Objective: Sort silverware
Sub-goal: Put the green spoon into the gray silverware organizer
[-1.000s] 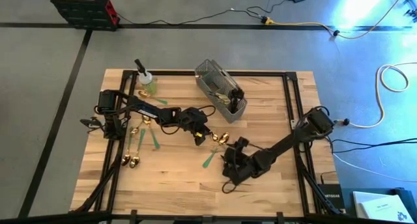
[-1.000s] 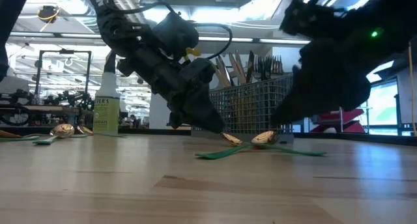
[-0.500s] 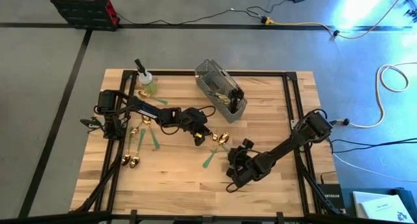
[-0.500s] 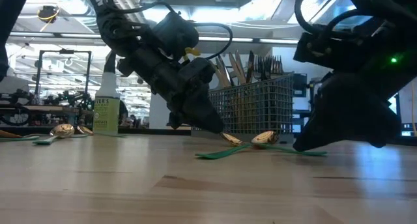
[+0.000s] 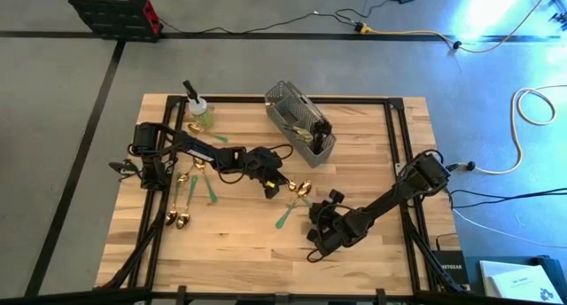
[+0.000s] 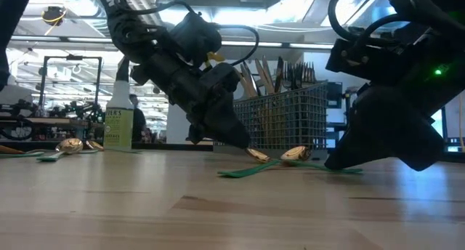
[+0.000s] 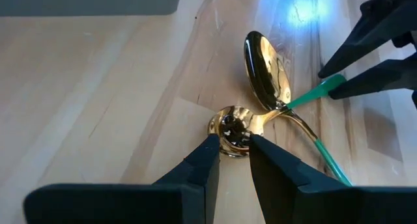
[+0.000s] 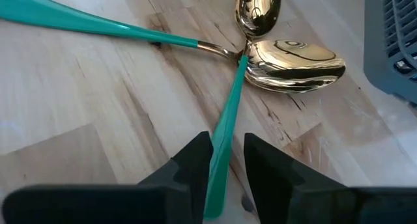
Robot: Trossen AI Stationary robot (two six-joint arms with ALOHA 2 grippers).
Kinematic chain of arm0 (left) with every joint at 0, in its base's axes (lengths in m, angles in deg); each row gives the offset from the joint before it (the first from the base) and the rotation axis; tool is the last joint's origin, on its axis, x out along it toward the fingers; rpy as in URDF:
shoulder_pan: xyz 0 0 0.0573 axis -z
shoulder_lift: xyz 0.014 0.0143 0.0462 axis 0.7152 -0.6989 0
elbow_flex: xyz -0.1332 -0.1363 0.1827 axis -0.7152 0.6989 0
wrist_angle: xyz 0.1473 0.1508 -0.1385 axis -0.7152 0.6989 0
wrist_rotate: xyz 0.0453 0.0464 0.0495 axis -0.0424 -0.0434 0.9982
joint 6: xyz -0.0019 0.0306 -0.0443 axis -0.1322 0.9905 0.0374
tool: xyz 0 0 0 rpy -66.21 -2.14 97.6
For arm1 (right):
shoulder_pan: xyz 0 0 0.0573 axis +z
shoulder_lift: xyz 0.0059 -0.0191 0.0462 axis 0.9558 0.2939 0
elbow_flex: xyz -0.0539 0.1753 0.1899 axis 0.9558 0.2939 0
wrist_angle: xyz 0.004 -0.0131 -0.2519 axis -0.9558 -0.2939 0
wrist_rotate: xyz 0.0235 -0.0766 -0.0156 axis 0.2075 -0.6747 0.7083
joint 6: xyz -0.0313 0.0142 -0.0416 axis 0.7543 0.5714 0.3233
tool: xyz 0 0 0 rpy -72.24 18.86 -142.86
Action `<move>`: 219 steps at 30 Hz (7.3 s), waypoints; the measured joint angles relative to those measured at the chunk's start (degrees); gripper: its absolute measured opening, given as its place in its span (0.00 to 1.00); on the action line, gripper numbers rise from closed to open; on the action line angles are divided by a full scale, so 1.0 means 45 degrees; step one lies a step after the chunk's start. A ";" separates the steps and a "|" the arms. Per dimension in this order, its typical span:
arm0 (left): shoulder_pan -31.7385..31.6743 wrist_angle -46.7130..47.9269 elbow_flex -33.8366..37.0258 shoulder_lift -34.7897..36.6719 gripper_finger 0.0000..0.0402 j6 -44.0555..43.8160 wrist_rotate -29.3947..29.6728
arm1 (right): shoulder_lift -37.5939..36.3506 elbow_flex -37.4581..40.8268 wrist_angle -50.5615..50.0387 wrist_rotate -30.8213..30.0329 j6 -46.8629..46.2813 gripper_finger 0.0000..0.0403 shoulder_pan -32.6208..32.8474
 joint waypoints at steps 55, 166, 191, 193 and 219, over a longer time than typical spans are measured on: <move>0.0683 0.0157 -0.0005 -0.0129 0.17 0.0316 0.2366 | 0.0015 0.0019 0.0157 0.0207 0.0007 0.19 -0.0005; -0.0427 1.2146 -0.2389 0.9432 0.00 0.6066 0.5976 | -0.0520 -0.4736 -0.3276 -0.1457 0.2392 0.19 0.1355; -0.4016 0.6963 -0.4405 0.5225 0.00 1.8914 0.9600 | -0.0520 -0.4726 -0.3337 -0.1433 0.2361 0.19 0.1336; -0.4251 0.6384 -0.4405 0.4868 0.00 1.9423 0.9872 | -0.0520 -0.4726 -0.3337 -0.1443 0.2361 0.19 0.1336; -0.5192 0.6011 -0.4347 0.3325 0.25 1.8933 0.8727 | -0.0520 -0.4673 -0.3085 -0.1496 0.2346 0.19 0.1336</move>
